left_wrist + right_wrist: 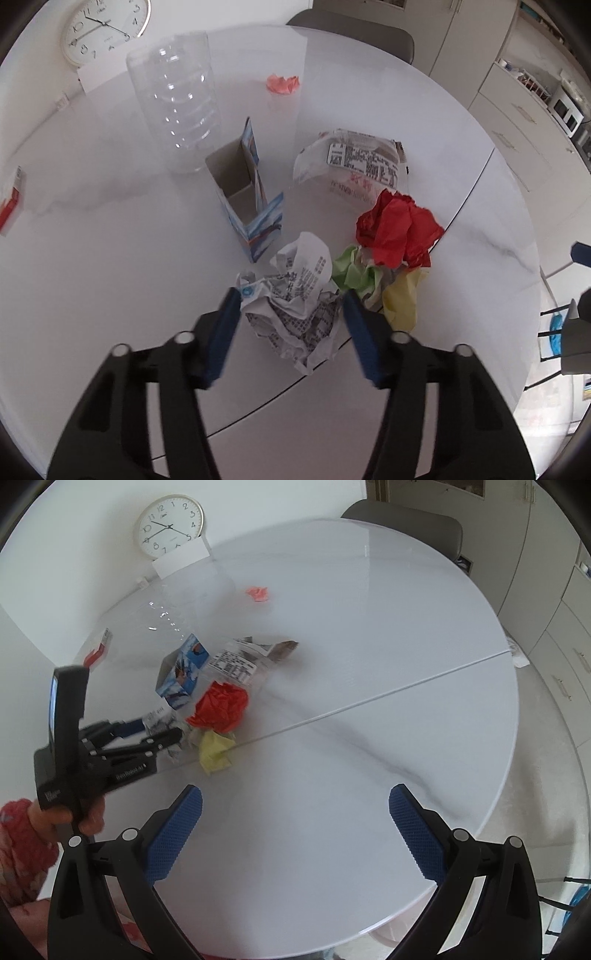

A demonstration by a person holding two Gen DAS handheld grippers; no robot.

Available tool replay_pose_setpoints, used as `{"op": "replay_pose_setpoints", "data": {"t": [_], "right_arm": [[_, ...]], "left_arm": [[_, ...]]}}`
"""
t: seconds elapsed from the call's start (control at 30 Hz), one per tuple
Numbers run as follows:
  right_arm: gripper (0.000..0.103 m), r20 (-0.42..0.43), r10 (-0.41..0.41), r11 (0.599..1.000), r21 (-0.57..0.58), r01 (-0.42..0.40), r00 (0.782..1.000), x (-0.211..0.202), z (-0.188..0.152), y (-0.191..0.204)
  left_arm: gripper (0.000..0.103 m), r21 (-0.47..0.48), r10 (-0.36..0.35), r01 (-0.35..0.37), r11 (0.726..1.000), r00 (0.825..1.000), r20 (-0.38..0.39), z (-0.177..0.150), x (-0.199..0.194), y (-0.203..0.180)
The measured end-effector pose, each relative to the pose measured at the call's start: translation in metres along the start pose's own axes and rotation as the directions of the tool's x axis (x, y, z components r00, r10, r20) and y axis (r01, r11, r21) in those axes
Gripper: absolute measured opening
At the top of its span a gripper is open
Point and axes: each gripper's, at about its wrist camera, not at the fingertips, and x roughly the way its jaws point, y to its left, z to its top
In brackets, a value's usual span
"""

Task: Collect trash
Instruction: 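Grasp the crumpled paper with the left tool while the right tool grasps the red wrapper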

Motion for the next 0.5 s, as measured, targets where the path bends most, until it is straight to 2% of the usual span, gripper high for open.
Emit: {"op": "replay_pose_setpoints", "data": {"t": [0.13,0.3,0.5], "right_arm": [[0.100,-0.008,0.039,0.999,0.013,-0.039,0.999,0.012,0.013,0.010],[0.100,-0.012,0.099,0.995,0.035,-0.098,0.995,0.031,0.034,0.027],[0.100,-0.054,0.124,0.990,0.075,-0.120,0.991,0.070,0.055,0.048]], "left_arm": [[0.045,-0.018,-0.019,0.019,1.000,1.000,0.003,-0.002,-0.002,0.004],[0.044,-0.004,-0.031,0.031,1.000,0.999,0.027,-0.002,-0.016,0.004],[0.044,-0.028,-0.037,0.038,0.999,0.998,0.049,-0.005,-0.037,0.009]]}}
